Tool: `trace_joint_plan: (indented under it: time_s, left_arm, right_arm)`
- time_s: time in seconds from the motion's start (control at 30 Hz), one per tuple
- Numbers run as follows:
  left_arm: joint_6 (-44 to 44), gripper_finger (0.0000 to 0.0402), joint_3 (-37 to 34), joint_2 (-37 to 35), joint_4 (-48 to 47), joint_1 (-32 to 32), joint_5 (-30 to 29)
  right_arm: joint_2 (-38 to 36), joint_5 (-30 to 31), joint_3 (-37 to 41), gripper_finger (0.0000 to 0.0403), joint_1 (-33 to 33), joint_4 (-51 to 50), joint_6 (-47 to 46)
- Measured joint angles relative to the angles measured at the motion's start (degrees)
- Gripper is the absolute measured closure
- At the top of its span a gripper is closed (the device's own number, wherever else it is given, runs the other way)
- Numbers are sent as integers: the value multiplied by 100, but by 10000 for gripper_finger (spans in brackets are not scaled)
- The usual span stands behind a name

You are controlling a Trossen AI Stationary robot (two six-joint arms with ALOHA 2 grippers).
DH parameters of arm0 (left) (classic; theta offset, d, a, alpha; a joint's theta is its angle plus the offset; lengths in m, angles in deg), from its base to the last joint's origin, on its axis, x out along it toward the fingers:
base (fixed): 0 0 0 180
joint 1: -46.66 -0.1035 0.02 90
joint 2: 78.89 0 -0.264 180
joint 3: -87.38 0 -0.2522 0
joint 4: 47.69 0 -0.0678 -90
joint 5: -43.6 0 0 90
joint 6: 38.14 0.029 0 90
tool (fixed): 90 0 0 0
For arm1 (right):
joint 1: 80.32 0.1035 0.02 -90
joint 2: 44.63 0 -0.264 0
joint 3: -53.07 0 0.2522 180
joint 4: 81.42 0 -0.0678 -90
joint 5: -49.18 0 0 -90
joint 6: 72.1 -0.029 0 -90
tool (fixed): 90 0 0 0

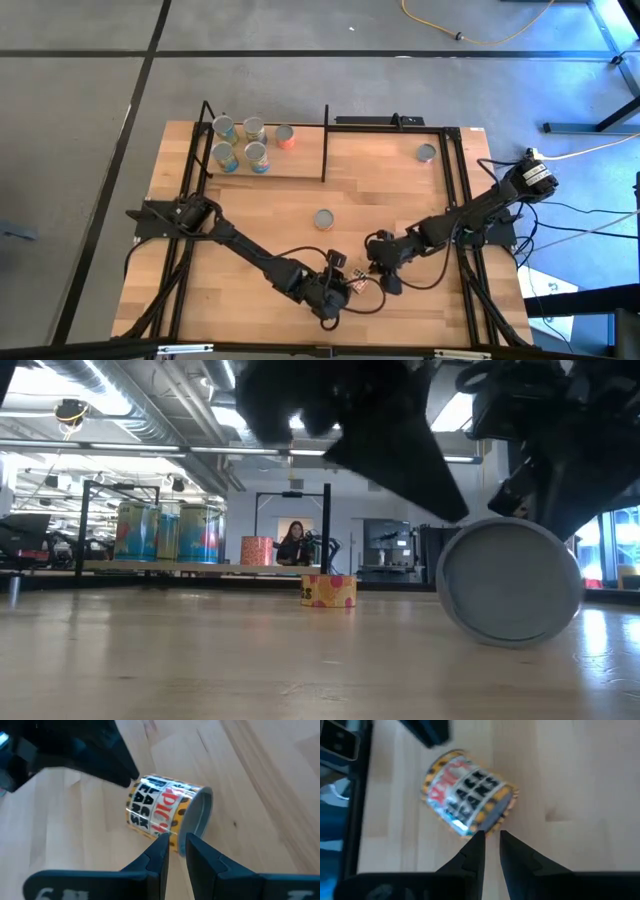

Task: Pick and place cans onto a shelf

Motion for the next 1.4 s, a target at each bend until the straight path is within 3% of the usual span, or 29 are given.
trace_joint_plan:
  time_s: [0.6, 1.4]
  left_arm:
    - [-2, 346, -241, 0, 383, -15, 159]
    - [-284, 346, -417, 0, 830, -236, -72]
  right_arm:
    - [0, -174, 81, 343, 0, 256, -6]
    - [2, -173, 83, 343, -151, 307, 154]
